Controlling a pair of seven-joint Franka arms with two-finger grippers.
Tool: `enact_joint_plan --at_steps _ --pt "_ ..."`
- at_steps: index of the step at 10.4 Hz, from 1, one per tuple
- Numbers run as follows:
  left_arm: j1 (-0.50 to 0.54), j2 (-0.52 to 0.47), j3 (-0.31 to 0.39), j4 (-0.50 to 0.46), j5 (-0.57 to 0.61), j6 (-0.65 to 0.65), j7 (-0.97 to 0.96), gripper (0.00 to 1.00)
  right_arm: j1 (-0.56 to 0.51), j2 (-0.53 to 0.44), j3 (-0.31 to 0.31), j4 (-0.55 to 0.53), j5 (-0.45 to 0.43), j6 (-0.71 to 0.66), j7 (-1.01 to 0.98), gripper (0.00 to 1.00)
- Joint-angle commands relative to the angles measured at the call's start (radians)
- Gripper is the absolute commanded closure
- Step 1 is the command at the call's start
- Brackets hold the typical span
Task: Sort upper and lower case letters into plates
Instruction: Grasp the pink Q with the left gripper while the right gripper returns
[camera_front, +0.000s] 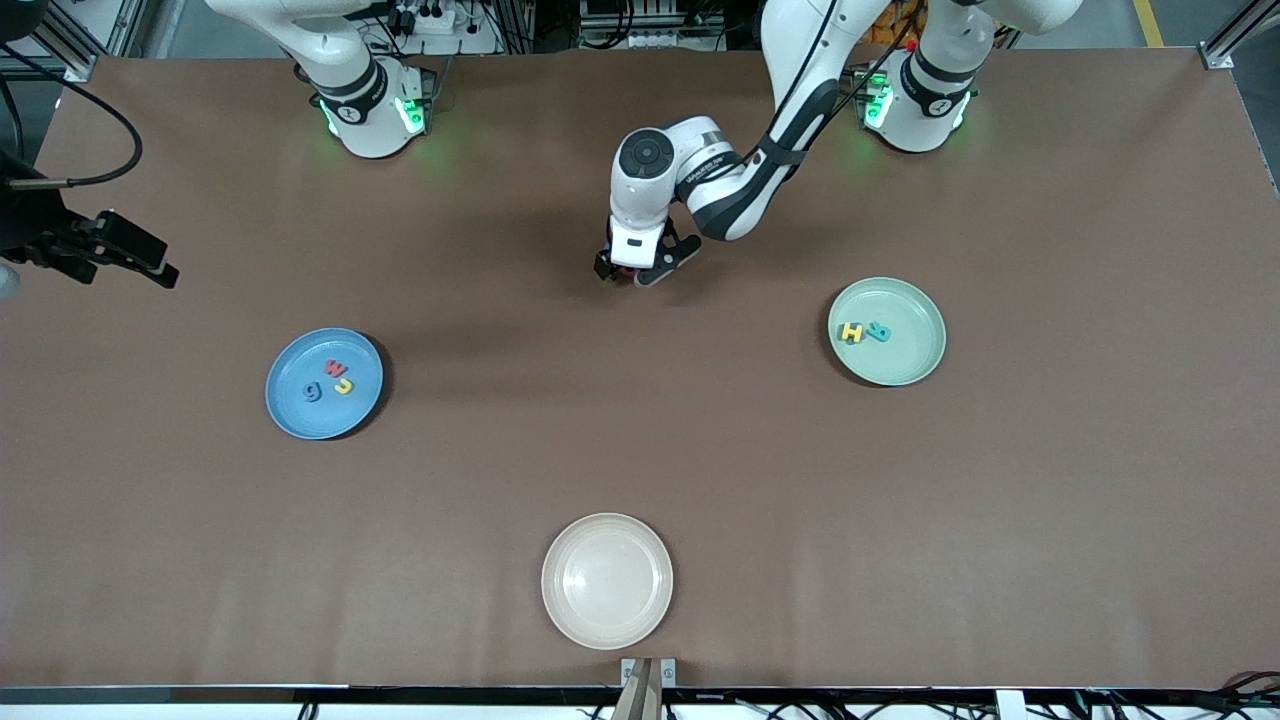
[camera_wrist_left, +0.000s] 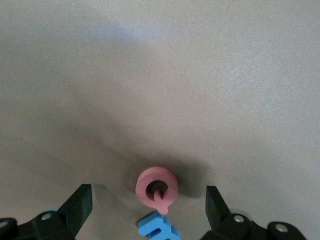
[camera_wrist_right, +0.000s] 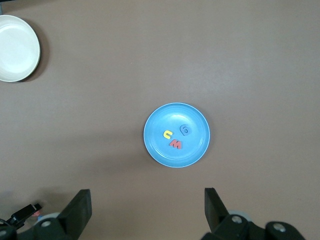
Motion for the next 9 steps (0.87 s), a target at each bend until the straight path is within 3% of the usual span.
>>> enact_joint_plan --at_steps 1,6,7,9 --pt "-0.013 0.02 0.021 -0.003 0.042 0.033 -0.037 0.0 -0.023 -0.012 0.035 -0.004 0.004 -0.005 -0.013 0.0" --pt "-0.027 0.024 0.02 0.008 0.068 0.028 -0.079 0.05 -0.044 -0.011 0.148 -0.004 -0.029 -0.021 -0.005 0.0" --pt "-0.029 0.024 0.02 0.012 0.068 0.025 -0.085 0.09 -0.046 -0.006 0.156 -0.004 -0.044 -0.015 -0.013 0.0" --pt "-0.029 0.024 0.02 0.02 0.068 0.021 -0.092 0.3 -0.05 -0.017 0.159 -0.004 -0.062 -0.04 -0.019 0.0"
